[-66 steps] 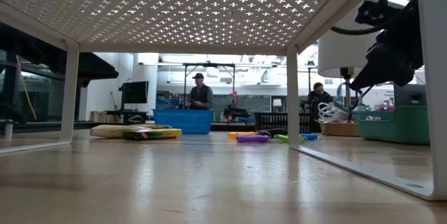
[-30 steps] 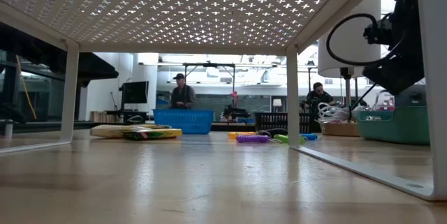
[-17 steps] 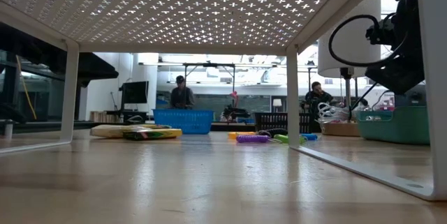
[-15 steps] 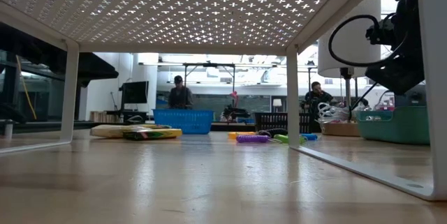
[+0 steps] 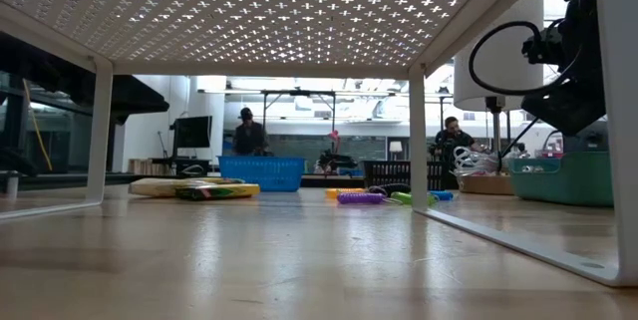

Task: Pick & Place Office Desk Supplies
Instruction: Put the blue rubber band into the green bin, then put the top crayon box into the blue bin

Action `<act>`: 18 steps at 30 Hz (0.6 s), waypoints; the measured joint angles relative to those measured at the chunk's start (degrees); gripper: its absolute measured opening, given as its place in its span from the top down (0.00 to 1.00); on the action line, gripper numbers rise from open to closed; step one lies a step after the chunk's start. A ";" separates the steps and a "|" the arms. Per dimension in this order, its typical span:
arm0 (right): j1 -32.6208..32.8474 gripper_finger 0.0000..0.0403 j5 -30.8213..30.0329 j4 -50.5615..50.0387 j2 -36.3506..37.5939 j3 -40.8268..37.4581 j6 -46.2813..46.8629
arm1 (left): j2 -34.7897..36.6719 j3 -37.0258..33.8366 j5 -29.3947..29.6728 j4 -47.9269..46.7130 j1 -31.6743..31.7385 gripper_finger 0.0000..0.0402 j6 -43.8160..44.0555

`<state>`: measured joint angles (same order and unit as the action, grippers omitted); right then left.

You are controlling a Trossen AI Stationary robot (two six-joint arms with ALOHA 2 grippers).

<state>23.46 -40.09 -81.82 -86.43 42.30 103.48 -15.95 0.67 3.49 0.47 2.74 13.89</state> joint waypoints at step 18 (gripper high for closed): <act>0.00 0.82 -0.05 0.15 0.00 0.00 -0.02 | -0.02 0.00 0.00 0.00 0.00 0.76 0.00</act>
<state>23.46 -40.14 -81.67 -86.43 42.30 103.46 -15.97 0.67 3.49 0.47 2.74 13.89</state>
